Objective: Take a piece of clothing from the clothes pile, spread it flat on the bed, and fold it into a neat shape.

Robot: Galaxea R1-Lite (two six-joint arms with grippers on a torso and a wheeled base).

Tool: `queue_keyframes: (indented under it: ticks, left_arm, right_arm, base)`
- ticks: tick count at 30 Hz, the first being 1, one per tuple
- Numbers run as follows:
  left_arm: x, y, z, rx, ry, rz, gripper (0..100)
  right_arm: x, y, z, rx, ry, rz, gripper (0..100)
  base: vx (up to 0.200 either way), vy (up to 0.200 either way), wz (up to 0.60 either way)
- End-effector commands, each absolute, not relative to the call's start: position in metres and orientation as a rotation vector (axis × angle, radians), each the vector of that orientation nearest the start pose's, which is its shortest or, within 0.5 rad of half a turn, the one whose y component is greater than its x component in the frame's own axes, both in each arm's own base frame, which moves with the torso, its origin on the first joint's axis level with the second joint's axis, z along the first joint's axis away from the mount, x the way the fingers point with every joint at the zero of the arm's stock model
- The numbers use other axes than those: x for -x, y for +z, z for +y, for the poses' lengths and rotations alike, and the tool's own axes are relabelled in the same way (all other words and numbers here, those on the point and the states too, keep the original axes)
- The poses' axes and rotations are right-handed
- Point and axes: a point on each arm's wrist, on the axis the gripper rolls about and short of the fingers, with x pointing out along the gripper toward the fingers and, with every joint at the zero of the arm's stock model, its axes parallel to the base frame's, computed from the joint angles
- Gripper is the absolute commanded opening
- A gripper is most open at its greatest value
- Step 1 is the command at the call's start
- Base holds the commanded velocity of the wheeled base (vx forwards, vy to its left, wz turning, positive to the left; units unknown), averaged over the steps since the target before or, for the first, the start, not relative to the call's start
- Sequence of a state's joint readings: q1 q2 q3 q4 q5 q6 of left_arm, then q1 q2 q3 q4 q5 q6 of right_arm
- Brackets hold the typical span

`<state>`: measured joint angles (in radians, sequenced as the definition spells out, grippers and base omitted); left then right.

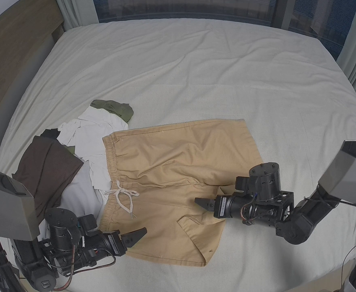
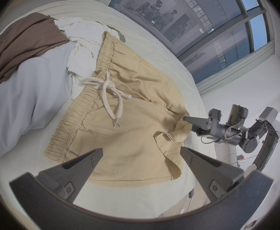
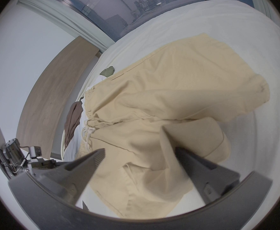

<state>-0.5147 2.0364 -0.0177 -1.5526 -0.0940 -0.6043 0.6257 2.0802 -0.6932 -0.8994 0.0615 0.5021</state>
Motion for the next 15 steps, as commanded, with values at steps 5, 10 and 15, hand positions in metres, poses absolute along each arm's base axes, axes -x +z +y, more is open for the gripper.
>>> queue_keyframes:
  ticks: [5, 10, 15]
  left_arm:
    - [-0.186, 0.03, -0.108, 0.475, -0.429, 0.646, 100]
    - [-0.186, 0.03, -0.107, 0.475, -0.424, 0.644, 100]
    - [-0.186, 0.03, -0.107, 0.476, -0.421, 0.641, 100]
  right_arm:
    - [-0.229, 0.111, 0.195, -0.355, 0.625, 0.625, 100]
    - [-0.236, 0.109, 0.198, -0.361, 0.624, 0.625, 100]
    - [-0.263, 0.074, 0.212, -0.352, 0.597, 0.675, 100]
  base:
    - [0.0, 0.0, 0.0]
    - [0.0, 0.0, 0.0]
    - [0.0, 0.0, 0.0]
